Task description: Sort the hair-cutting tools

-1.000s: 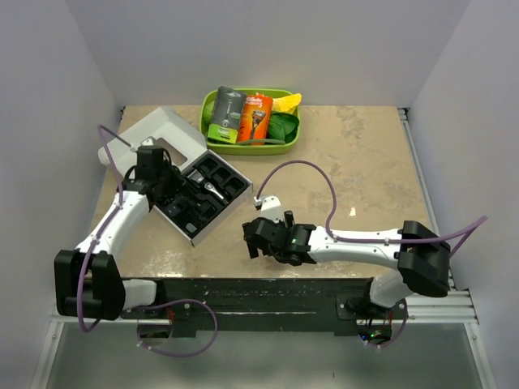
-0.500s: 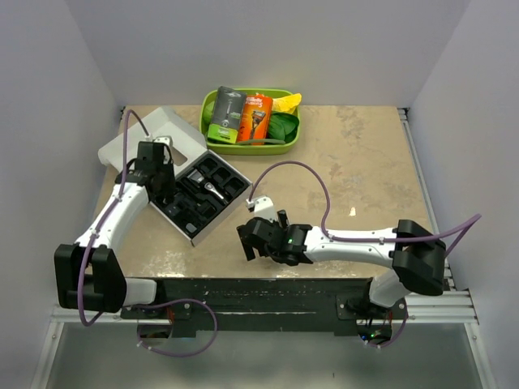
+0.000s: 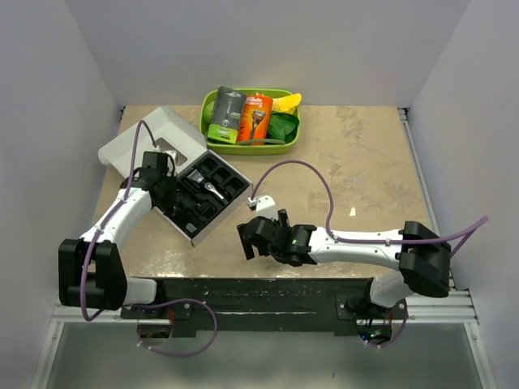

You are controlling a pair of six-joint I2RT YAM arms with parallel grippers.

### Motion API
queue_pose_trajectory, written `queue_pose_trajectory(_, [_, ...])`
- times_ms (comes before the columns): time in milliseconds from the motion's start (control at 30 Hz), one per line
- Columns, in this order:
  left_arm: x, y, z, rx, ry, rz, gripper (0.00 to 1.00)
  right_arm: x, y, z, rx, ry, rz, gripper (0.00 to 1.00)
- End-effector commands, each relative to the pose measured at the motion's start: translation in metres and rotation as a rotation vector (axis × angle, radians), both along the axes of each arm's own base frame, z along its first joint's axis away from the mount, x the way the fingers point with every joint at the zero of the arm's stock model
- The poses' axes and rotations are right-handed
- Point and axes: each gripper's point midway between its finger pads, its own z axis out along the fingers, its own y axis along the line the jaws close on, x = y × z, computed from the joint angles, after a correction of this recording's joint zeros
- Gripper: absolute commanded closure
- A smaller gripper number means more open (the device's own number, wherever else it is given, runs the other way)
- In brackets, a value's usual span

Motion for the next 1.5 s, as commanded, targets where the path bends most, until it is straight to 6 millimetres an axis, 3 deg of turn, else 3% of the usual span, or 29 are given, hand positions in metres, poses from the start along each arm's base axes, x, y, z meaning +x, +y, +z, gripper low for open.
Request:
queue_pose_trajectory(0, [0.014, -0.001, 0.001, 0.005, -0.031, -0.023, 0.97, -0.001, 0.007, 0.014, 0.068, -0.014, -0.007, 0.03])
queue_pose_trajectory(233, [0.022, 0.001, 0.000, 0.015, -0.038, -0.009, 0.92, -0.003, 0.006, 0.009, 0.066, -0.007, -0.008, 0.02])
queue_pose_trajectory(567, [0.037, 0.003, 0.009, 0.023, -0.072, 0.006, 0.92, -0.002, 0.010, 0.004, 0.059, -0.005, -0.005, 0.02])
queue_pose_trajectory(867, [0.042, 0.003, 0.003, 0.026, -0.059, 0.004, 0.85, -0.002, 0.013, 0.001, 0.047, 0.001, 0.001, 0.01])
queue_pose_trajectory(1067, [0.041, 0.005, 0.010, 0.034, -0.090, 0.008, 0.65, -0.001, 0.014, 0.001, 0.042, 0.002, 0.003, 0.01])
queue_pose_trajectory(1100, [0.042, 0.004, 0.014, 0.031, -0.104, 0.008, 0.46, -0.001, 0.014, 0.000, 0.040, 0.002, 0.005, 0.02])
queue_pose_trajectory(1133, [0.042, 0.004, 0.016, 0.029, -0.110, 0.008, 0.43, -0.001, 0.014, 0.001, 0.043, 0.001, 0.005, 0.02])
queue_pose_trajectory(1167, [0.043, 0.004, 0.018, 0.028, -0.115, 0.010, 0.33, -0.002, 0.014, 0.001, 0.040, 0.001, 0.006, 0.02])
queue_pose_trajectory(1233, [0.044, 0.003, 0.025, 0.018, -0.133, 0.013, 0.01, -0.001, 0.014, 0.002, 0.041, 0.000, 0.007, 0.01])
queue_pose_trajectory(1467, [0.045, -0.012, 0.061, -0.045, -0.227, 0.004, 0.01, 0.005, 0.013, 0.016, 0.036, -0.036, -0.011, 0.02])
